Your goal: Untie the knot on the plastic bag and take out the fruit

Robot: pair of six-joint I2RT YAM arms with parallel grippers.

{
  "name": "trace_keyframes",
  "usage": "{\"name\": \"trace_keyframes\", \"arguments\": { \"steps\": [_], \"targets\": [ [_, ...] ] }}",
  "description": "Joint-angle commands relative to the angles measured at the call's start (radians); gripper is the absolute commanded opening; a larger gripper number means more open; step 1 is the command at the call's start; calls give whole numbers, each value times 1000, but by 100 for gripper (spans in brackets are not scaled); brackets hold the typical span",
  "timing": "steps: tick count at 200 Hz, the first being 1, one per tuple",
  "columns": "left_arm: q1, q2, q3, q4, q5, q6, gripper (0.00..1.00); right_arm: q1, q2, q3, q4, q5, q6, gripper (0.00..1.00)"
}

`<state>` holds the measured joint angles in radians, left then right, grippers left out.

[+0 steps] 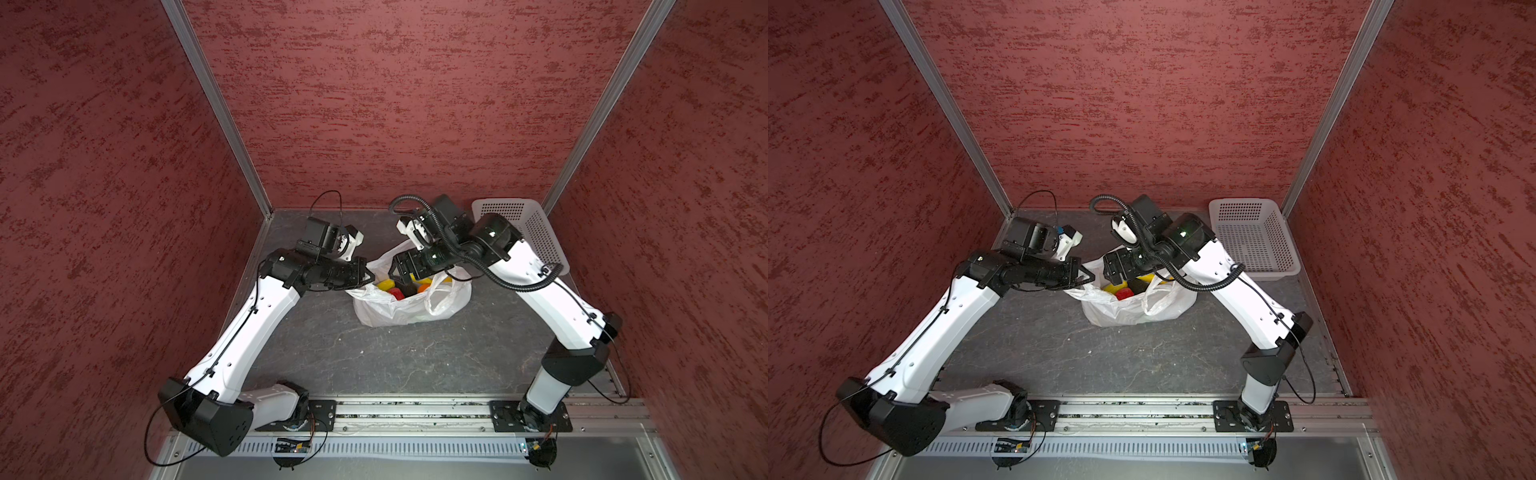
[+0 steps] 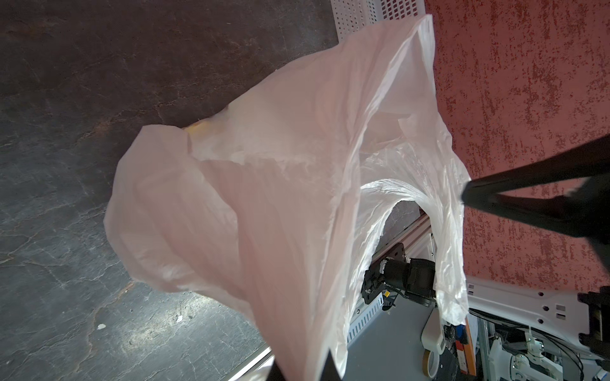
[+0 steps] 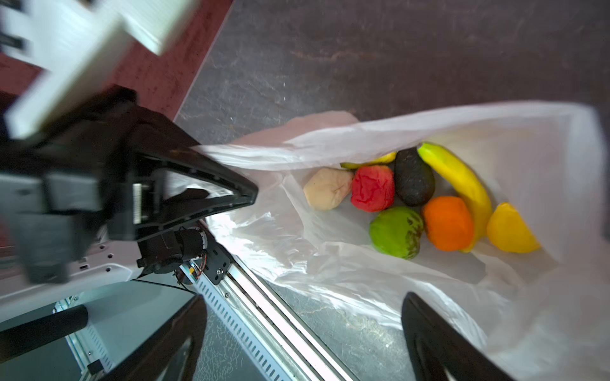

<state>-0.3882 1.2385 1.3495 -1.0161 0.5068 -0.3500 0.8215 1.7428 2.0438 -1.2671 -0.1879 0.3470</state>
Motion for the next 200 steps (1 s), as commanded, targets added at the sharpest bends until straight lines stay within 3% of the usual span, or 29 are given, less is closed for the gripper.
{"name": "trace_keyframes", "arguments": {
  "steps": [1, 37, 70, 107, 133, 147, 163, 200],
  "targets": [
    [-5, -42, -21, 22, -5, 31, 0, -6, 12, -128, 167, 78, 85, 90],
    [-34, -73, -76, 38, 1, 61, 0, -35, 55, -269, 370, 161, 133, 83],
    [-45, -115, -159, 95, 23, 60, 0, -129, 79, -395, 600, 257, 229, 82],
    [-46, -130, -202, 177, 21, 65, 0, -281, -13, -574, 698, 492, 318, 97],
    [-39, -99, -191, 278, -17, 47, 0, -335, -66, -631, 634, 587, 279, 98],
    [-37, -75, -174, 332, -28, 34, 0, -340, -96, -647, 608, 560, 231, 98],
    [-40, -41, -137, 354, -22, 32, 0, -325, -132, -648, 587, 438, 177, 98],
    [-88, -17, -108, 303, -41, 38, 0, -218, -181, -632, 503, 240, 133, 99]
  ]
}}
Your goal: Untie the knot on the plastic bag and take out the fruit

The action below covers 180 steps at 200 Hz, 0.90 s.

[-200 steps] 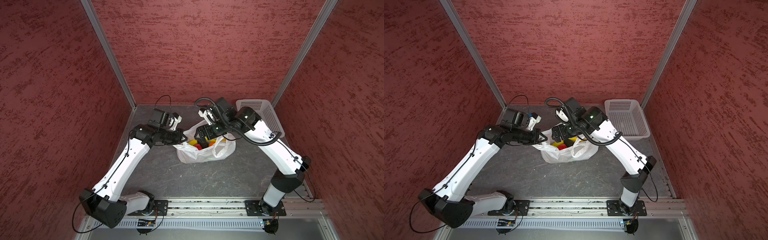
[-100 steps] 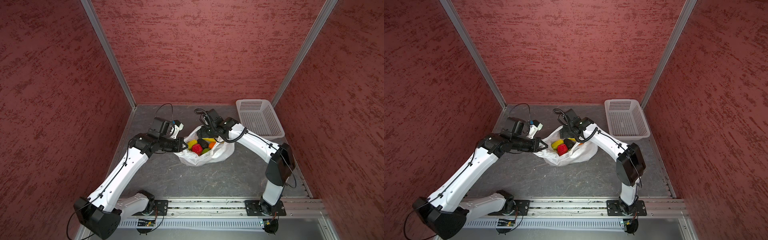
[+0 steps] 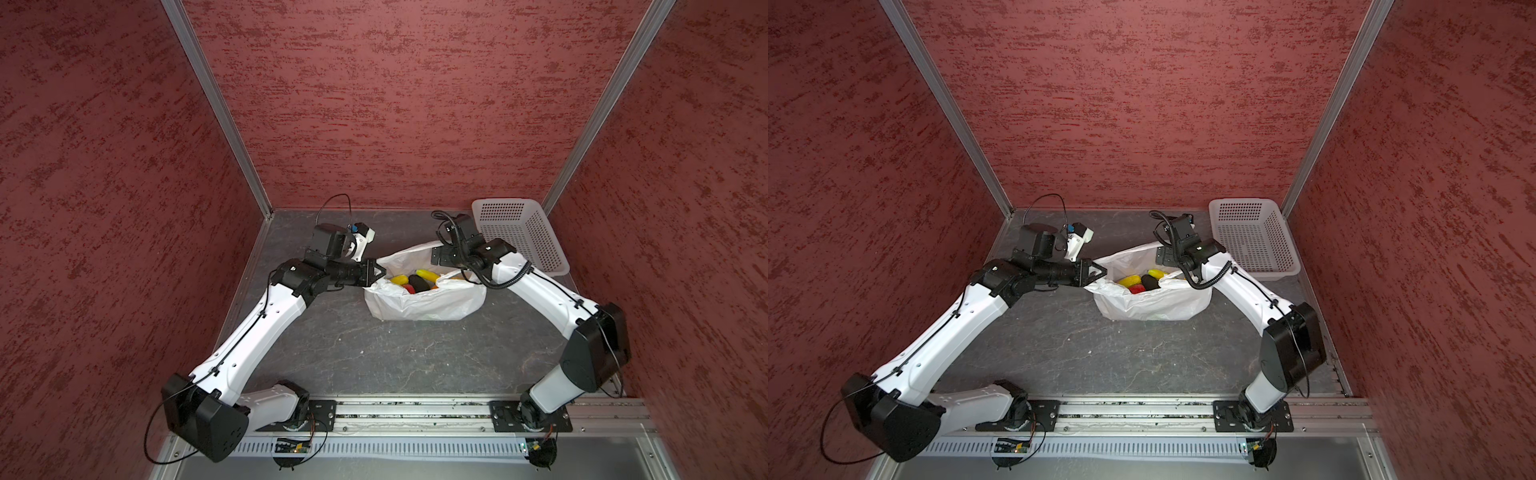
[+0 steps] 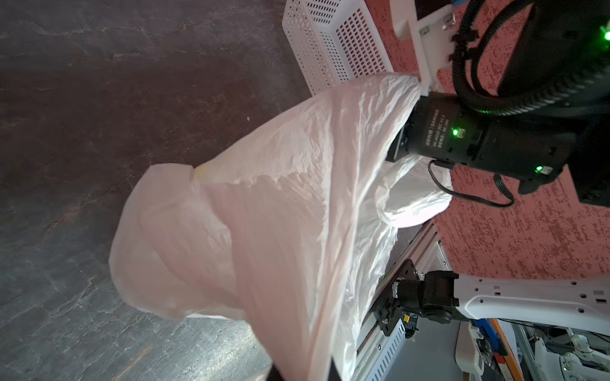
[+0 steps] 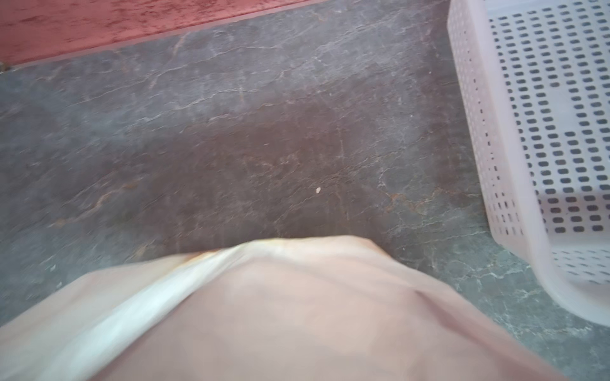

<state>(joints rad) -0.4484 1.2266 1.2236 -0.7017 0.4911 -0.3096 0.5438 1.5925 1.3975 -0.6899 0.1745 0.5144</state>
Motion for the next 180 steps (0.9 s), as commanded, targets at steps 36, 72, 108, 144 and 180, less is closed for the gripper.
{"name": "trace_keyframes", "arguments": {
  "steps": [36, 72, 108, 144, 180],
  "targets": [
    [-81, -16, -15, -12, -107, -56, 0, 140, -41, -63, -46, -191, -50, 98],
    [-126, -9, -42, 38, -174, -130, 0, 189, -46, -117, -15, -241, -80, 98],
    [-109, -43, -62, 53, -263, -197, 0, 279, -133, -222, -52, -203, -4, 98],
    [-101, -41, -47, 80, -266, -240, 0, 346, -220, -401, -40, -153, 102, 98],
    [-136, -40, -48, 77, -237, -231, 0, 348, -208, -333, -46, -73, 56, 99]
  ]
}}
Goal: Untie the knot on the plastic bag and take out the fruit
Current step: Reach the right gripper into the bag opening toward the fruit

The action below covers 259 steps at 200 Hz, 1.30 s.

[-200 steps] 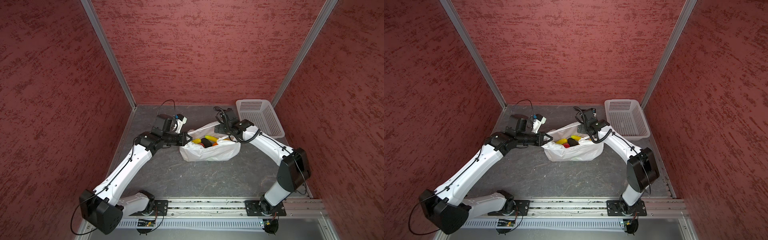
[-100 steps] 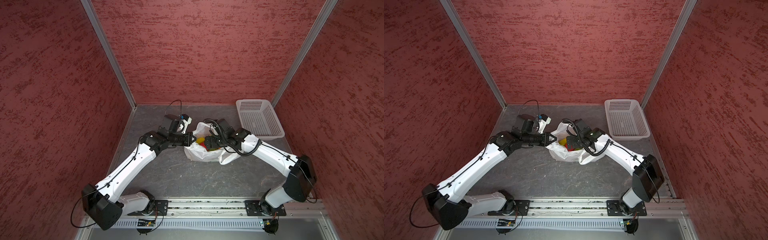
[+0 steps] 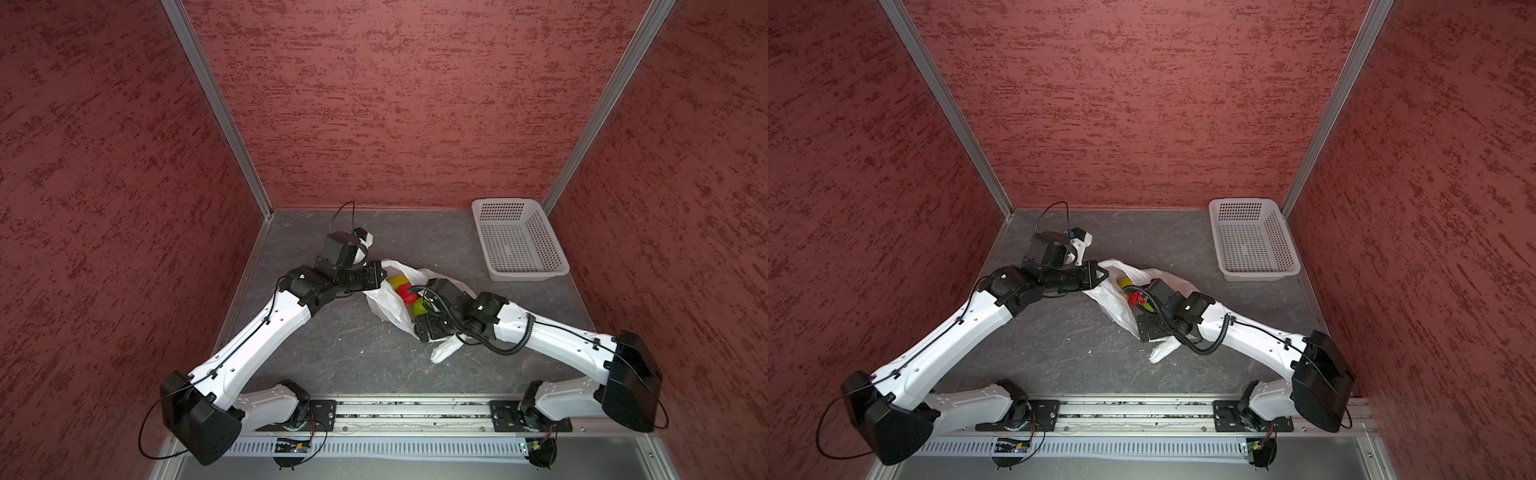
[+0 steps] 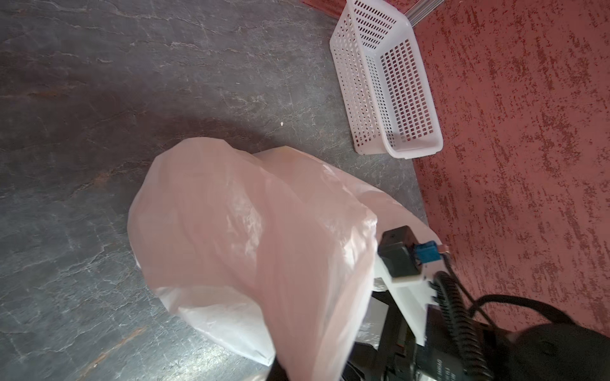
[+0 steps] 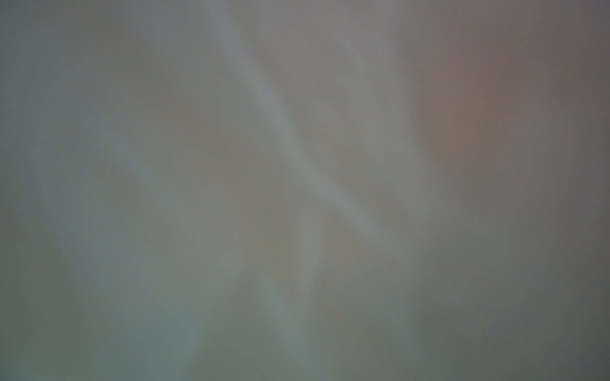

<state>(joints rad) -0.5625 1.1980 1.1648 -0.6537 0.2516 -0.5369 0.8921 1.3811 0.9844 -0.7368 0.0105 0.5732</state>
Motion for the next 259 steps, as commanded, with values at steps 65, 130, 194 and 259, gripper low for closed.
{"name": "trace_keyframes", "arguments": {
  "steps": [65, 130, 194, 259],
  "targets": [
    [11, 23, 17, -3, 3, 18, 0, 104, -27, 162, -10, 126, -125, 99],
    [67, 36, 81, -9, 116, 101, 0, 125, 21, 119, -3, 68, -204, 98],
    [11, -68, -41, -80, 206, 188, 0, -53, 131, 194, 52, -210, -251, 98],
    [-79, -148, -142, -170, 169, 217, 0, -226, 195, 326, -63, 62, -206, 98]
  ]
}}
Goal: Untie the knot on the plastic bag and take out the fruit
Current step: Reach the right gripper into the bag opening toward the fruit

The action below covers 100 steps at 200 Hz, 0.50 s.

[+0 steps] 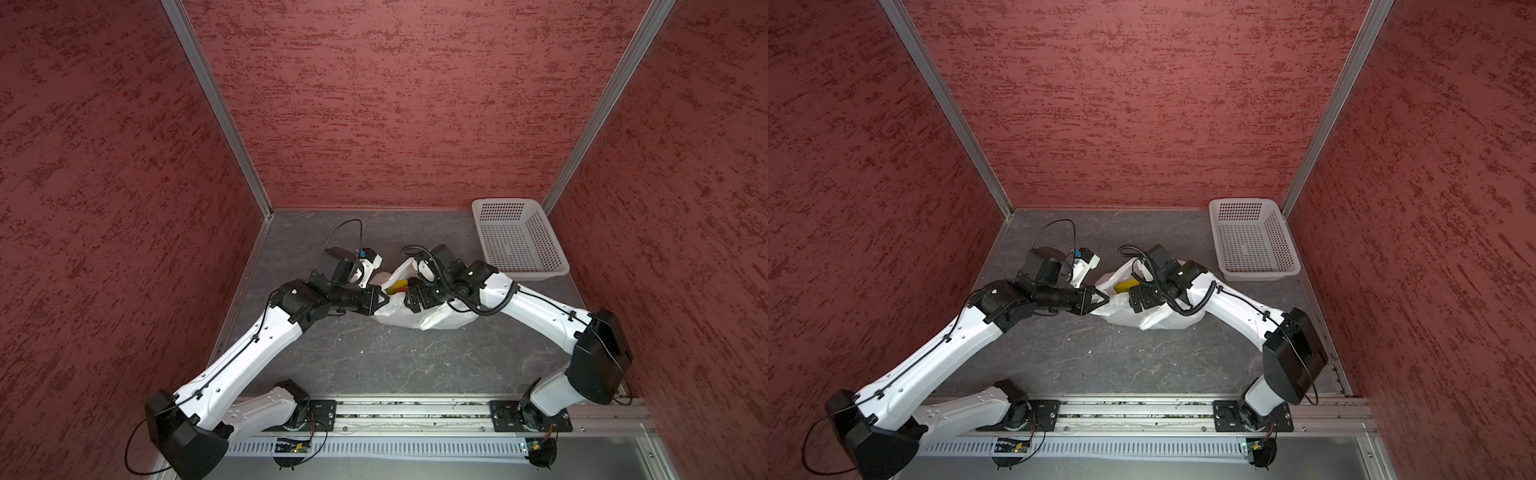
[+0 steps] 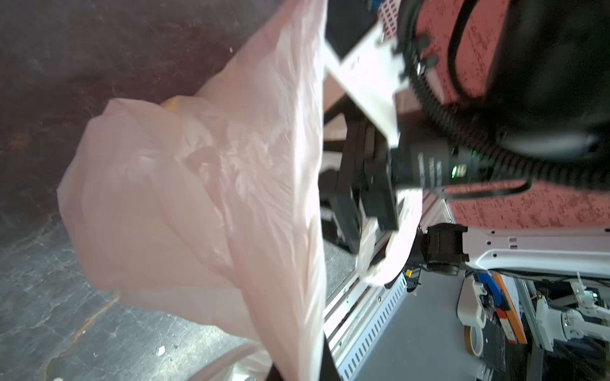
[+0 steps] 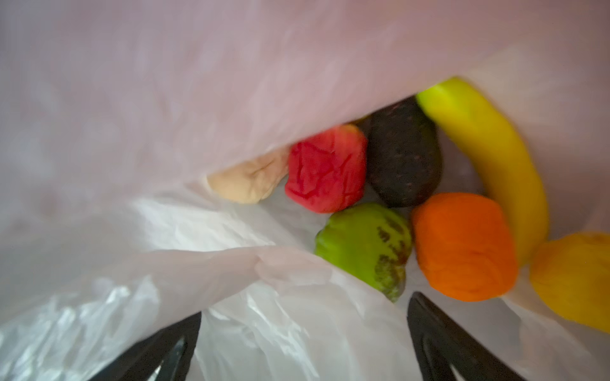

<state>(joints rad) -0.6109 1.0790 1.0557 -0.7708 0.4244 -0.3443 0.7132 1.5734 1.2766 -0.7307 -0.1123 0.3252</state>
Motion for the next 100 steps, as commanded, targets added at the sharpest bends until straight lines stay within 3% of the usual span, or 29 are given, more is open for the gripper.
{"name": "trace_keyframes", "arguments": {
  "steps": [1, 25, 49, 100],
  "targets": [
    [-31, -30, -33, -53, -5, 25, 0, -52, 2, 33, -73, 196, 50, 98],
    [-41, -58, -65, -49, -38, 3, 0, -85, -24, 26, -73, 210, 55, 98],
    [-32, -61, -40, -17, -66, -31, 0, -62, -57, 6, -50, 123, 25, 98],
    [1, -28, 44, 76, -4, -73, 0, -21, -147, -69, 44, 108, 113, 98]
  ]
}}
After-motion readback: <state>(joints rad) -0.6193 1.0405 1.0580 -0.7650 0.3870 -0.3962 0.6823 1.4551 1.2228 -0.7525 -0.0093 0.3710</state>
